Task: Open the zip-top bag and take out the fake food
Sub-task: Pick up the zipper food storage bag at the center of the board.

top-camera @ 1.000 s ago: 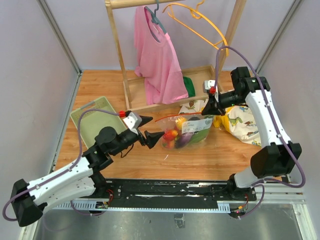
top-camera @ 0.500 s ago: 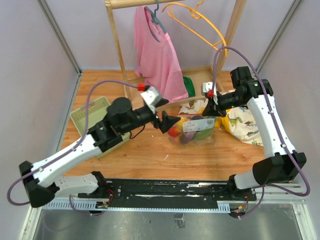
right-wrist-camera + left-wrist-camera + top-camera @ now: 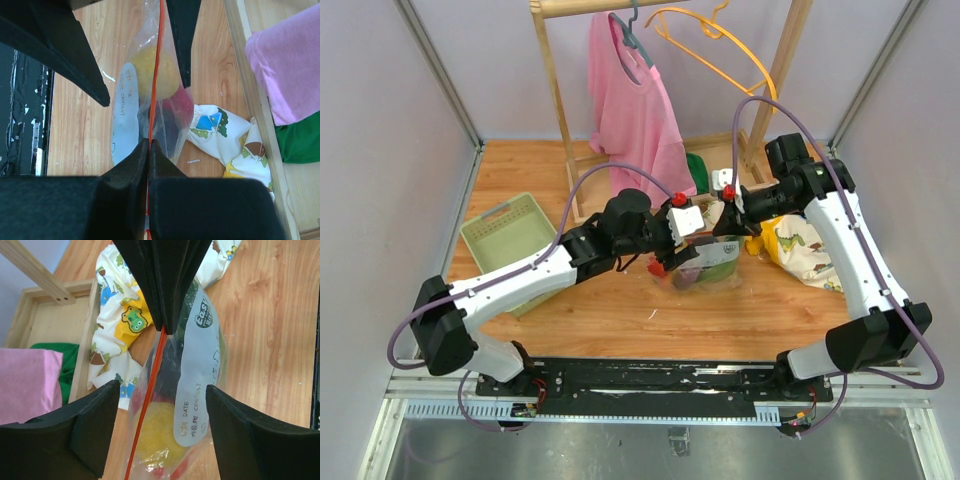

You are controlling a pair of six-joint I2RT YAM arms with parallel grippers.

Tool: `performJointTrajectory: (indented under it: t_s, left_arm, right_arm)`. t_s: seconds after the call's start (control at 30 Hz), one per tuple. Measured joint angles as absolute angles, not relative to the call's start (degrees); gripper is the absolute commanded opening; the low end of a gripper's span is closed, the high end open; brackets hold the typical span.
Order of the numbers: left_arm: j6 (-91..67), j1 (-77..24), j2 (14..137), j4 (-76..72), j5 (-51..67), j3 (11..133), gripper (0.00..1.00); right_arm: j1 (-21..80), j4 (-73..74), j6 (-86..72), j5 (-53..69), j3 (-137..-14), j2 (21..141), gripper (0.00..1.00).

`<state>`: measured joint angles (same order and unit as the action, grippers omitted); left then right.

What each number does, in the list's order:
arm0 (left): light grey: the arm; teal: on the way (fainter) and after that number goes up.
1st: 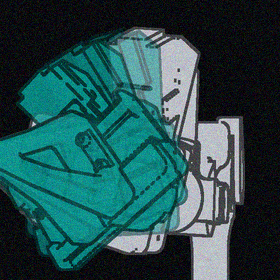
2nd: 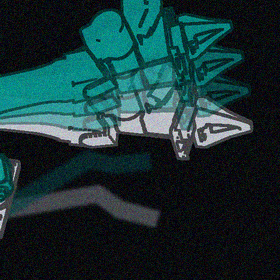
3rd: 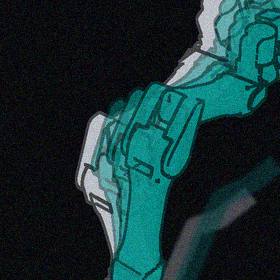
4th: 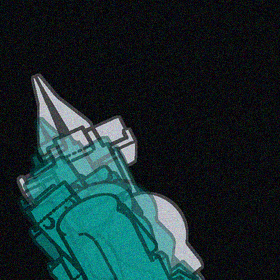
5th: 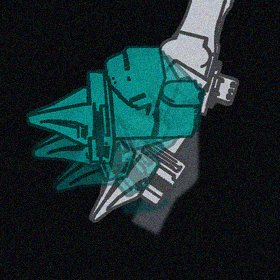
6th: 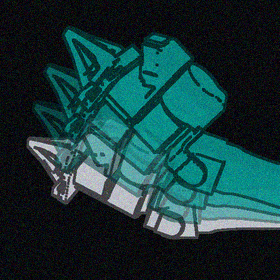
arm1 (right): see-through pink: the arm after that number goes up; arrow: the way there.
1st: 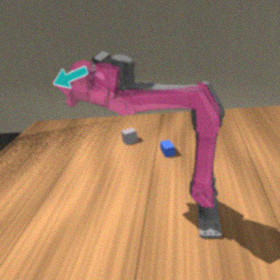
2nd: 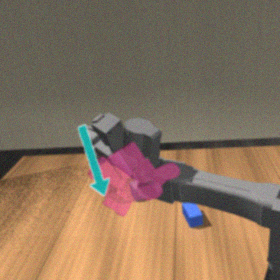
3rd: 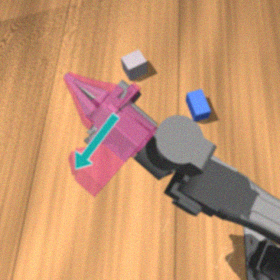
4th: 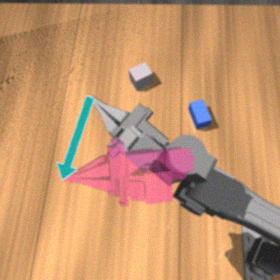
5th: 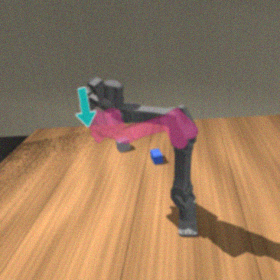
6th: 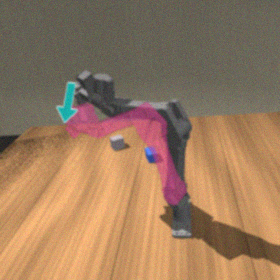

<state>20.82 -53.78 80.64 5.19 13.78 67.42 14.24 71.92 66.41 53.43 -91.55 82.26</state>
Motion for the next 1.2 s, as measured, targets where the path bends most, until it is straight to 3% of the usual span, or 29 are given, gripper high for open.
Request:
performJointTrajectory:
  t_s: [0.07,0.2,0.33,0.43,0.57,0.73,0.93,1.2]
  left_arm:
    - [21.6,-53.8,81.4,4.8,14.4,67.4,0.56]
    - [22.5,-53.8,82.4,3.9,15.1,67.4,0.5]
    - [22.8,-53.8,82.8,2.5,15.2,67.4,0.15]
    - [22.5,-53.8,82.8,1.1,15.2,67.0,0.01]
    - [21.5,-53.6,82.8,-0.4,15.2,66.2,0.0]
    - [16.3,-51.3,82.2,-4.9,17.7,62.8,0.0]
    - [7.9,-48.8,77.0,-12.4,19.0,52.5,0.0]
    - [-0.6,-48.9,67.6,-23.1,18.0,41.0,0.0]
  right_arm:
    - [14.7,71.8,66.3,53.4,-91.5,82.2,0.01]
    - [14.9,71.8,66.2,53.5,-91.5,82.1,0.01]
    - [14.9,71.8,66.2,53.5,-91.5,81.8,0.01]
    - [15.0,71.8,66.3,53.4,-91.4,81.5,0.01]
    - [15.4,71.8,66.3,53.3,-91.3,81.1,0.06]
    - [15.5,71.5,64.5,54.1,-91.5,80.6,0.43]
    - [11.0,71.3,60.7,62.4,-96.7,80.1,0.68]
    - [1.9,64.8,53.1,77.8,-93.1,78.0,0.73]
